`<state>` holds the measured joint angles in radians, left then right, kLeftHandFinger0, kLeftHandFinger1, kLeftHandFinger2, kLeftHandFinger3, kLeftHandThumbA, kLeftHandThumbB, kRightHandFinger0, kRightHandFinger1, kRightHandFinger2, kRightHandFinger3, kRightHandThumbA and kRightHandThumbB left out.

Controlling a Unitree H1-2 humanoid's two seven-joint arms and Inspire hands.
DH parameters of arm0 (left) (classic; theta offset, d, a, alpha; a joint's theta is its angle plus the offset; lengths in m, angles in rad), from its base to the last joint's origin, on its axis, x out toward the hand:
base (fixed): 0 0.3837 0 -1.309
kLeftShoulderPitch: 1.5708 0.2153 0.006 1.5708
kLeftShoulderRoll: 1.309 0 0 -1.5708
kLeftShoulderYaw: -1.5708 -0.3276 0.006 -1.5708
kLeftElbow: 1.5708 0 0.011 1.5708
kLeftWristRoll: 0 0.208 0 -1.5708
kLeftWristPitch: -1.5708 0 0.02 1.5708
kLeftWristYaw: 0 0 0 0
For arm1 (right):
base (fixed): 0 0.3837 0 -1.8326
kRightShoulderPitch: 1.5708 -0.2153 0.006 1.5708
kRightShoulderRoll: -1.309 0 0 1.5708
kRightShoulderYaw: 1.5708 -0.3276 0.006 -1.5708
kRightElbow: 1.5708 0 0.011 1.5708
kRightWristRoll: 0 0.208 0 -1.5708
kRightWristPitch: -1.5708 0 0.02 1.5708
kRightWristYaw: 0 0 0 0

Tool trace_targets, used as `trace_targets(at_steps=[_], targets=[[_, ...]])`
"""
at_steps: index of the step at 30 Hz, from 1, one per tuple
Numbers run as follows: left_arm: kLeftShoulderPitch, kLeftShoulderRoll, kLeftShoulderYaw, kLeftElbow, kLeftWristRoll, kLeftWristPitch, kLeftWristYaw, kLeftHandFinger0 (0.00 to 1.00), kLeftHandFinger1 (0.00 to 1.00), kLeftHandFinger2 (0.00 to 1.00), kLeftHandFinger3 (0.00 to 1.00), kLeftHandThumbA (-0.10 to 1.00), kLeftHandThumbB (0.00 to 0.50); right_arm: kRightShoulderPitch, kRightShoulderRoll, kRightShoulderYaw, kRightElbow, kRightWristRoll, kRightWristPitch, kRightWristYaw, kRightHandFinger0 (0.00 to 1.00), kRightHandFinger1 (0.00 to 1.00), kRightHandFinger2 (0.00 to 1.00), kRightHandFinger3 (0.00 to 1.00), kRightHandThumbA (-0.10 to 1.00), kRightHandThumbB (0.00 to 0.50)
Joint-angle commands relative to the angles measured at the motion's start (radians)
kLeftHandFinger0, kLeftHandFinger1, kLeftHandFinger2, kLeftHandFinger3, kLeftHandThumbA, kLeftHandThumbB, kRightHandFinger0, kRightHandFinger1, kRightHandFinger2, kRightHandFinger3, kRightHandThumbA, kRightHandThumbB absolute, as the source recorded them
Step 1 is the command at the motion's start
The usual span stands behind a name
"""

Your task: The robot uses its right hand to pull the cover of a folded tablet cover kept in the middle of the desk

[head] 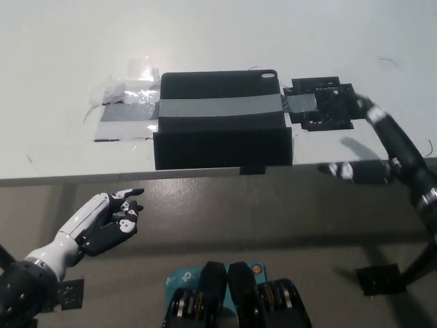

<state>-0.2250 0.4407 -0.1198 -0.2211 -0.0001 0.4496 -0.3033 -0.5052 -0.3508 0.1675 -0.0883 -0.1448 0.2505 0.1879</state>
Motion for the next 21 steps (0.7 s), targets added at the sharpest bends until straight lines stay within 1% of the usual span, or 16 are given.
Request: trace_targets(at_steps=[1, 3, 4, 5, 6, 7, 8, 10, 11, 14, 15, 18, 21], targets=[[-0.015, 0.024, 0.007, -0.039, -0.003, 0.020, -0.025, 0.77, 0.83, 0.96, 1.00, 1.00, 0.120, -0.121, 0.023, 0.052, -0.015, -0.115, 0.023, -0.001, 1.00, 1.00, 1.00, 1.00, 1.00, 0.399], [-0.014, 0.022, 0.009, -0.039, -0.003, 0.020, -0.026, 0.76, 0.83, 0.96, 1.00, 1.00, 0.112, -0.168, 0.036, 0.088, 0.017, -0.146, 0.027, 0.007, 1.00, 1.00, 1.00, 1.00, 1.00, 0.469], [-0.017, 0.020, 0.007, -0.038, -0.003, 0.020, -0.028, 0.76, 0.83, 0.96, 1.00, 1.00, 0.112, -0.164, 0.032, 0.088, 0.009, -0.146, 0.032, 0.005, 1.00, 1.00, 1.00, 1.00, 1.00, 0.470], [-0.017, 0.021, 0.004, -0.042, 0.001, 0.020, -0.029, 0.76, 0.83, 0.96, 1.00, 1.00, 0.104, -0.197, 0.049, 0.105, 0.023, -0.138, 0.057, 0.026, 1.00, 1.00, 1.00, 1.00, 1.00, 0.499], [-0.017, 0.021, 0.004, -0.043, 0.002, 0.020, -0.030, 0.76, 0.83, 0.96, 1.00, 1.00, 0.103, -0.202, 0.050, 0.108, 0.025, -0.137, 0.060, 0.028, 1.00, 1.00, 1.00, 1.00, 1.00, 0.500], [-0.018, 0.017, 0.007, -0.043, 0.001, 0.020, -0.028, 0.76, 0.83, 0.97, 1.00, 1.00, 0.090, -0.233, 0.059, 0.141, 0.040, -0.159, 0.066, 0.045, 1.00, 1.00, 1.00, 1.00, 1.00, 0.500], [-0.018, 0.018, 0.007, -0.043, 0.000, 0.020, -0.029, 0.76, 0.83, 0.97, 1.00, 1.00, 0.088, -0.246, 0.062, 0.157, 0.048, -0.173, 0.067, 0.051, 1.00, 1.00, 1.00, 1.00, 1.00, 0.500], [-0.018, 0.018, 0.005, -0.043, 0.003, 0.020, -0.029, 0.77, 0.84, 0.97, 1.00, 1.00, 0.092, -0.269, 0.066, 0.183, 0.067, -0.192, 0.084, 0.064, 1.00, 1.00, 1.00, 1.00, 1.00, 0.500], [-0.019, 0.020, 0.004, -0.039, 0.004, 0.020, -0.031, 0.77, 0.84, 0.98, 1.00, 1.00, 0.101, -0.288, 0.074, 0.207, 0.094, -0.214, 0.074, 0.066, 1.00, 1.00, 1.00, 1.00, 1.00, 0.500], [-0.020, 0.021, 0.003, -0.040, 0.005, 0.020, -0.032, 0.77, 0.84, 0.98, 1.00, 1.00, 0.097, -0.322, 0.093, 0.252, 0.155, -0.263, 0.074, 0.056, 1.00, 1.00, 1.00, 1.00, 1.00, 0.500], [-0.020, 0.021, 0.003, -0.043, 0.006, 0.020, -0.032, 0.78, 0.84, 0.98, 1.00, 1.00, 0.092, -0.347, 0.099, 0.283, 0.220, -0.287, 0.053, 0.059, 1.00, 1.00, 1.00, 1.00, 1.00, 0.500], [-0.016, 0.022, 0.006, -0.044, -0.004, 0.020, -0.035, 0.78, 0.85, 0.99, 1.00, 1.00, 0.081, -0.373, 0.114, 0.318, 0.317, -0.319, 0.038, 0.045, 1.00, 1.00, 1.00, 1.00, 1.00, 0.500], [-0.015, 0.019, 0.009, -0.042, -0.005, 0.020, -0.033, 0.79, 0.85, 0.99, 1.00, 1.00, 0.092, -0.393, 0.117, 0.344, 0.401, -0.355, 0.011, 0.025, 1.00, 1.00, 1.00, 1.00, 1.00, 0.500]])
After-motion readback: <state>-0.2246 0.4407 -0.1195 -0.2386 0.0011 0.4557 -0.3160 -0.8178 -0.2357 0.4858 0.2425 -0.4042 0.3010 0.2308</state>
